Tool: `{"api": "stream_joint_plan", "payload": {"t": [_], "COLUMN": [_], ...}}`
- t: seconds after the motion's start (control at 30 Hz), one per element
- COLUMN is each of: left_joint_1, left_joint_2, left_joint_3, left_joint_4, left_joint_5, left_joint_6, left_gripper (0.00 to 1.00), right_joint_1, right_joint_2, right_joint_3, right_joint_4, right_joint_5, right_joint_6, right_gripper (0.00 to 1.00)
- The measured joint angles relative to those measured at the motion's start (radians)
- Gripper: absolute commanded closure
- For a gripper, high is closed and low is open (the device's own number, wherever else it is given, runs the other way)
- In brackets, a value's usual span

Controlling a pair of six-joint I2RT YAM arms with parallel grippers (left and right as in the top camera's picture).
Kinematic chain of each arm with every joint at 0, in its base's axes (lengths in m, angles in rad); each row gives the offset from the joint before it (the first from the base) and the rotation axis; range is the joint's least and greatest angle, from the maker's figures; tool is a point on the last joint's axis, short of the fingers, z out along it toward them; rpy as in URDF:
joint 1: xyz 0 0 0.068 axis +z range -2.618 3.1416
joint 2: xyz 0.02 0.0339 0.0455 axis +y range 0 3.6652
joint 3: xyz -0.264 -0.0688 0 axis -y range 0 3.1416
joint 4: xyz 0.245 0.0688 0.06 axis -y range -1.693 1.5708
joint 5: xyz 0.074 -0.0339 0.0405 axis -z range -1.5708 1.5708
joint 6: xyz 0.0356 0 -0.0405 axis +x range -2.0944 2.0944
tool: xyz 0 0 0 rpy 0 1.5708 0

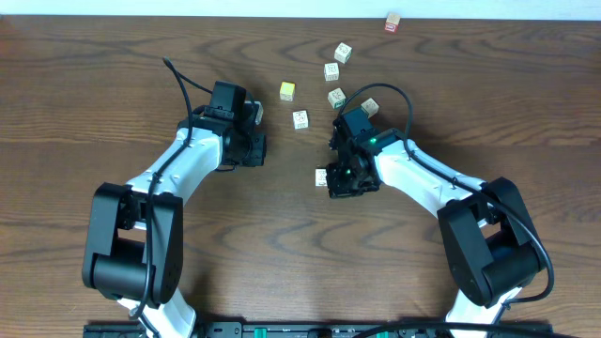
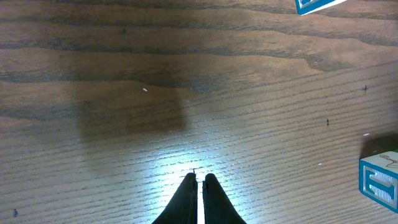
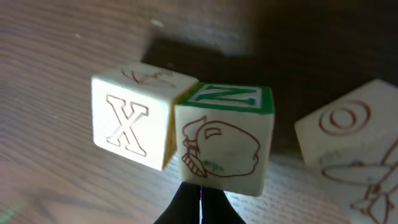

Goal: Lift 3 blocks

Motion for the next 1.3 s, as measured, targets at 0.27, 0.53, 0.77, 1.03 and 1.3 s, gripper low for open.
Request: {"api": "stream_joint_plan", "payload": {"t": [0.27, 0.53, 0.77, 1.03, 1.3], "left_joint_1": [0.000, 0.000, -0.006, -0.096, -0.175], "left_joint_2": [0.000, 0.000, 0.000, 0.000, 0.000], "left_joint_3": [0.000, -0.001, -0.006, -0.007, -0.008], "left_joint_4": [0.000, 0.000, 0.000, 0.023, 0.092], "left_joint_5": [0.000, 0.000, 0.000, 0.000, 0.008], "left_joint_6": [0.000, 0.000, -0.008, -0.027, -0.069], "left_gripper": [0.93, 0.93, 0.92, 0.93, 0.93], "right_joint_1": [0.000, 0.000, -0.013, -0.111, -0.158], "right_joint_2": [0.000, 0.000, 0.000, 0.000, 0.000], "right_joint_3": [0.000, 0.000, -0.002, -0.002, -0.002], "right_joint_4": [0.009, -0.153, -0.230, -0.145, -0.062], "right_joint_5": [-0.009, 0.031, 0.209, 0.294, 0.256], "right_joint_6": [0.000, 0.022, 0.094, 0.090, -0.019], "right_gripper": [0.99, 0.99, 0.99, 0.99, 0.99]}}
